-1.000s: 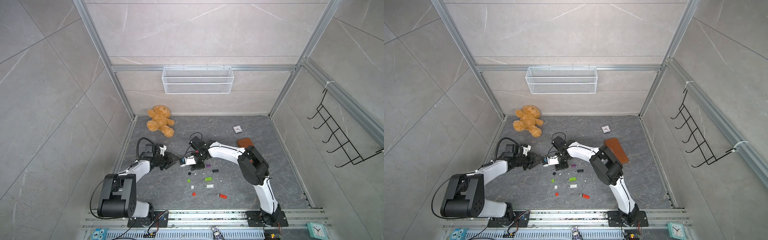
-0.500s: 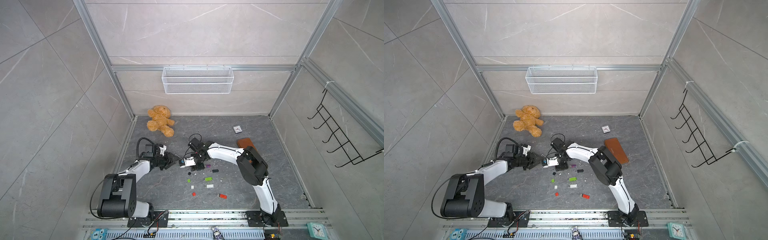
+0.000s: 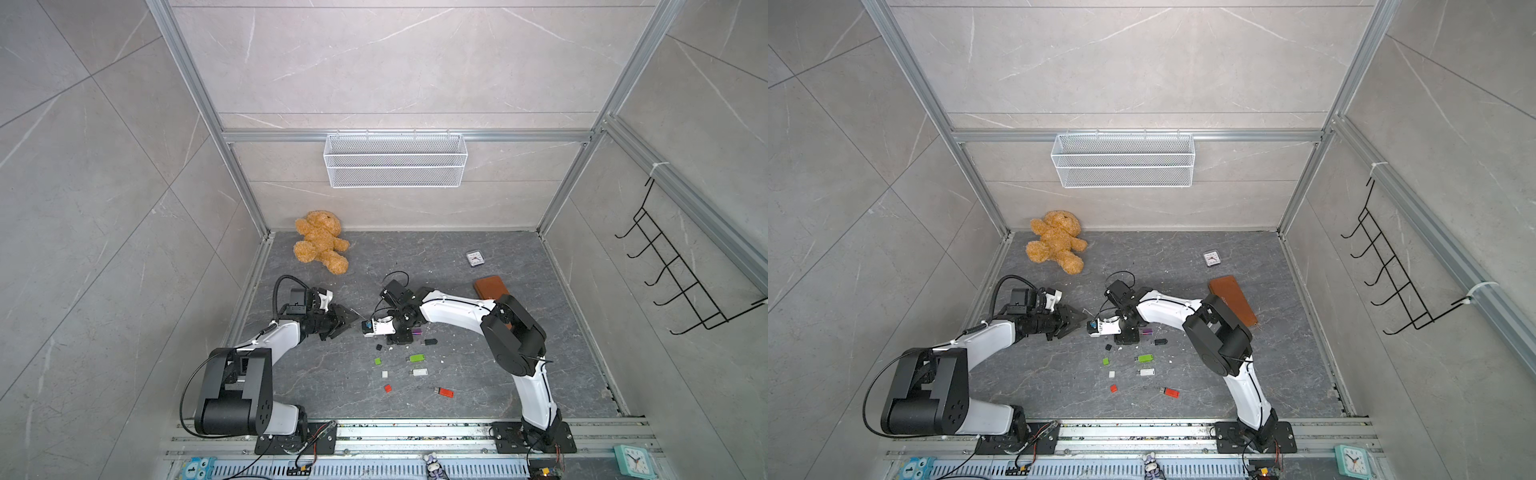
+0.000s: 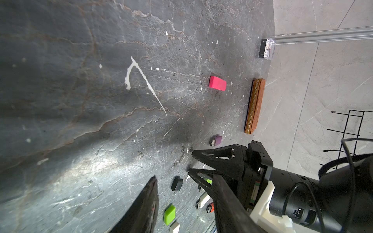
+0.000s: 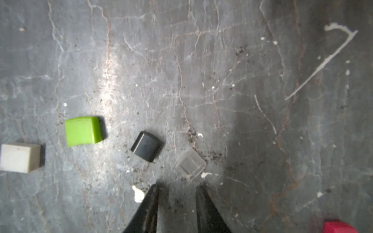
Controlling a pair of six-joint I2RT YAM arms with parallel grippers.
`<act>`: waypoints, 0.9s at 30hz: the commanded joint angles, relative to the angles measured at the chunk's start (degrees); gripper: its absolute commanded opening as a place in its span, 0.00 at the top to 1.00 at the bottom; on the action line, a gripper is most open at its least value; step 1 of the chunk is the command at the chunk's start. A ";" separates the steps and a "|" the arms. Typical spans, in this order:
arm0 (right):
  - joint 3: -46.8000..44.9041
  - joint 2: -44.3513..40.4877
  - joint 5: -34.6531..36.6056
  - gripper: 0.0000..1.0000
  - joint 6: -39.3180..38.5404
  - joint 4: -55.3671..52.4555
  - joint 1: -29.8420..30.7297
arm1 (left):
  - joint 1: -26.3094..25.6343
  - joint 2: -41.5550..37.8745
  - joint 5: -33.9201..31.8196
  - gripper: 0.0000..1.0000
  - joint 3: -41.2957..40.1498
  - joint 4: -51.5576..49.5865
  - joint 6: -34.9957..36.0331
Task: Close the usb drive cover
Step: Pick up the cover from the center of the board.
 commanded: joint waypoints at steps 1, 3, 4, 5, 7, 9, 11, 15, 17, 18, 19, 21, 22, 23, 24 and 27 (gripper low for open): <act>-1.02 -0.35 3.35 0.65 0.45 1.52 0.04 | 0.25 -1.34 0.05 0.53 -0.09 0.05 0.89; 0.15 0.31 2.37 0.65 -0.46 1.04 0.06 | 0.26 -1.42 0.08 0.53 -0.19 0.08 0.90; 0.62 0.58 1.58 0.65 -0.87 0.93 0.16 | 0.26 -1.51 0.06 0.53 -0.25 0.05 0.85; 0.96 0.73 0.53 0.65 -1.43 0.73 0.20 | 0.31 -1.67 -0.02 0.53 -0.34 0.12 0.84; 1.07 0.96 -0.53 0.64 -2.37 0.97 0.51 | 0.25 -1.89 -0.05 0.53 -0.52 0.09 0.80; 1.77 1.64 -1.06 0.64 -3.26 0.30 0.86 | 0.28 -1.88 -0.14 0.53 -0.73 0.08 0.78; 2.70 2.47 -1.25 0.64 -3.72 -0.52 1.08 | 0.32 -1.88 -0.12 0.53 -0.89 0.15 0.83; 4.25 3.90 -0.69 0.63 -3.59 -0.61 1.37 | 0.30 -2.00 -0.09 0.53 -0.87 0.18 0.87; 4.96 4.53 -0.25 0.63 -3.64 -0.49 1.49 | 0.31 -1.95 -0.16 0.53 -1.00 0.15 0.86; 5.28 4.71 -0.07 0.63 -3.72 -0.67 1.58 | 0.27 -1.89 -0.11 0.53 -1.01 0.15 0.88; 5.80 5.15 0.06 0.63 -3.72 -1.05 1.54 | 0.23 -1.91 -0.12 0.53 -0.98 0.13 0.86; 6.50 5.58 0.16 0.62 -4.00 -1.55 1.65 | 0.31 -1.86 -0.12 0.53 -0.99 0.19 0.85; 6.69 5.60 -0.05 0.62 -4.09 -1.74 1.70 | 0.28 -1.89 -0.12 0.53 -0.98 0.13 0.86; 6.70 5.63 -0.18 0.62 -4.21 -1.83 1.81 | 0.32 -1.95 -0.12 0.53 -0.97 0.15 0.92; 6.70 5.59 -0.40 0.62 -4.37 -2.14 1.85 | 0.28 -1.95 -0.18 0.53 -1.04 0.20 0.86; 6.36 5.44 -0.90 0.62 -4.54 -3.29 2.00 | 0.24 -1.96 -0.21 0.53 -1.09 0.18 0.87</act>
